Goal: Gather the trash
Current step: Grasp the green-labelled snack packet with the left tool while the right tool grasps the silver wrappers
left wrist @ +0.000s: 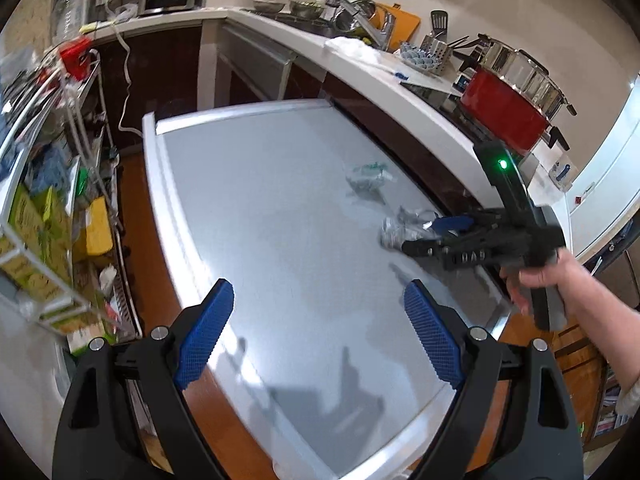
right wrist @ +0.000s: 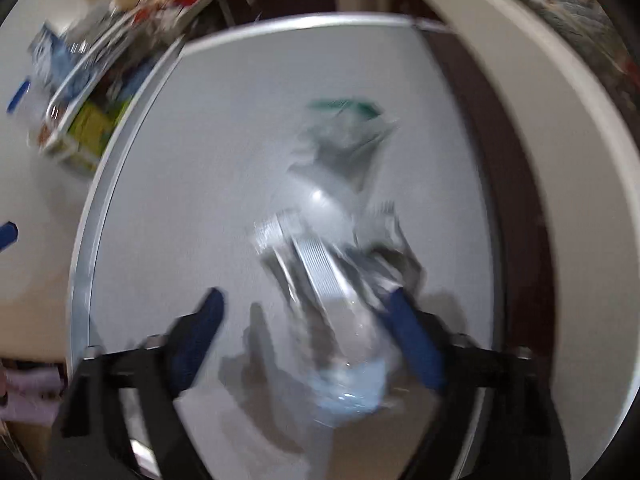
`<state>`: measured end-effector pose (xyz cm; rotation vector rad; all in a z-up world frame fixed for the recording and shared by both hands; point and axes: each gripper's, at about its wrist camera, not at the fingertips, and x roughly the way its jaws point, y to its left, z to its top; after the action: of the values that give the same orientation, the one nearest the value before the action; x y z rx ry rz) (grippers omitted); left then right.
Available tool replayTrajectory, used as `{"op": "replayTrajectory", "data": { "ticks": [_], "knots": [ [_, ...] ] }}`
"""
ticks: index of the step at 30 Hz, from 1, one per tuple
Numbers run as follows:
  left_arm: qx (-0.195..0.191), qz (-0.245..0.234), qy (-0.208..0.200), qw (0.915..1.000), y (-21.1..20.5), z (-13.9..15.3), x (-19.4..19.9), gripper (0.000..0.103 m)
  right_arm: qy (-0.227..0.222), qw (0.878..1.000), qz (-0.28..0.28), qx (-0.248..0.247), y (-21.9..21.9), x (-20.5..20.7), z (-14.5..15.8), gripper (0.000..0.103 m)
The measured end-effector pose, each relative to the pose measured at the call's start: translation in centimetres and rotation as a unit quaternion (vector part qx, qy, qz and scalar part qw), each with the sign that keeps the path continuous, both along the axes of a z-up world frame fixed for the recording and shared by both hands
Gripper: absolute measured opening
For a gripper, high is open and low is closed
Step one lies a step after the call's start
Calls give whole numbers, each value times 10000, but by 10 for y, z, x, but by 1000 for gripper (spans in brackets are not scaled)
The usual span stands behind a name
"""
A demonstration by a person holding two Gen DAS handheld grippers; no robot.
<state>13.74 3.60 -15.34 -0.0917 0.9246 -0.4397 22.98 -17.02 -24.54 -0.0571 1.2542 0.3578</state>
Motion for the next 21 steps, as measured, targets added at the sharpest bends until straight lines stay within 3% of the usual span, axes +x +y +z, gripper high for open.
{"op": "replayTrajectory", "data": {
  "ticks": [2, 6, 11, 15, 21],
  "knots": [
    [23, -22, -11, 10000, -8, 3, 17, 88, 8, 10000, 45, -15, 4, 1, -3, 86],
    [-304, -93, 192, 9993, -33, 6, 77, 88, -12, 9999, 4, -127, 5, -1, -8, 86],
    [-263, -344, 581, 9974, -86, -17, 142, 89, -231, 9995, -15, -224, -3, -19, -3, 86],
    [-315, -589, 840, 9942, -123, -39, 163, 89, -435, 9984, 91, -363, -4, -28, -4, 86],
    [-185, -697, 1045, 9919, -155, -69, 181, 86, -267, 9979, 263, -523, -6, -24, -24, 86]
  ]
}}
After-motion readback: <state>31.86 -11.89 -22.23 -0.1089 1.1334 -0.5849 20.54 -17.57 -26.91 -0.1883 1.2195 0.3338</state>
